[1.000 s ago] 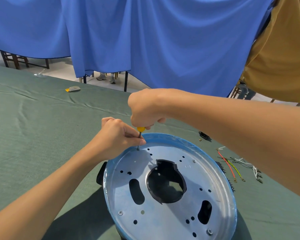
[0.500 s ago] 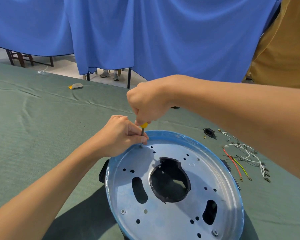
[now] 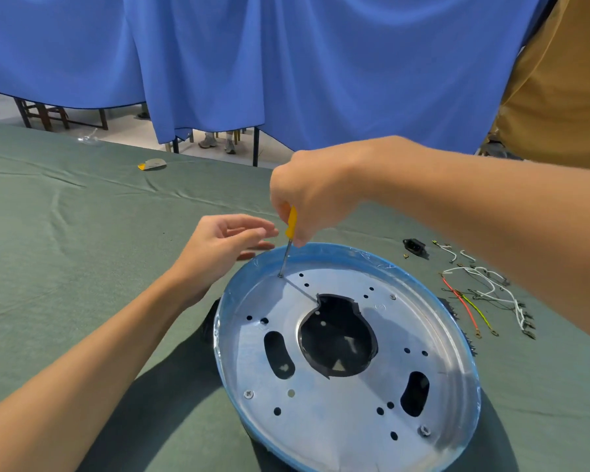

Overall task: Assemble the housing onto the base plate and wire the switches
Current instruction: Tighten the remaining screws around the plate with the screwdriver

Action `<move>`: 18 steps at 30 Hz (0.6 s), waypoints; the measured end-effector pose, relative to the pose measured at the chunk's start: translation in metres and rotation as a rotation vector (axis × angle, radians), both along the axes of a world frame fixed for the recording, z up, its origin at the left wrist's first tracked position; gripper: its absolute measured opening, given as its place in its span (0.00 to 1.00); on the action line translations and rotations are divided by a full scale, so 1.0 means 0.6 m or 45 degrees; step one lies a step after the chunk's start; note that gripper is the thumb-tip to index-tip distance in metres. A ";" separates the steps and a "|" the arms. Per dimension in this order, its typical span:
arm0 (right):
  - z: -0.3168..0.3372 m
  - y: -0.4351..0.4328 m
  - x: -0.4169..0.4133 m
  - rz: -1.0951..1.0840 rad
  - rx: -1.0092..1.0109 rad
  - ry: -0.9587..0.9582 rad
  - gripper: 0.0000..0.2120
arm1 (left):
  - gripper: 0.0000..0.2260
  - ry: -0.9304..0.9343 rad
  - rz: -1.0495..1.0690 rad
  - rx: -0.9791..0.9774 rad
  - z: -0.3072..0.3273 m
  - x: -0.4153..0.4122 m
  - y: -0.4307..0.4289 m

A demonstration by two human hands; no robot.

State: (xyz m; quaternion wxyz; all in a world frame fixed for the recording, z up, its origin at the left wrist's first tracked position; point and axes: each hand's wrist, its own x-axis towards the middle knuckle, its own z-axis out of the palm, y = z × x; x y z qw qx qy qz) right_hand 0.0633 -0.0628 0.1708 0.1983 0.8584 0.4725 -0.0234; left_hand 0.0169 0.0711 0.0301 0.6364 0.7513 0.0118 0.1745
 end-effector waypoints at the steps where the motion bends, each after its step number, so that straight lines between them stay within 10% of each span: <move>1: 0.001 0.000 -0.002 0.069 -0.020 -0.042 0.05 | 0.08 0.106 -0.030 -0.003 -0.005 -0.001 -0.003; 9: -0.001 0.002 -0.011 0.311 0.011 -0.152 0.20 | 0.18 0.457 -0.028 -0.083 -0.015 0.001 -0.017; 18: -0.004 0.030 -0.009 -0.304 0.070 0.135 0.12 | 0.17 0.608 -0.170 0.144 0.010 -0.011 -0.001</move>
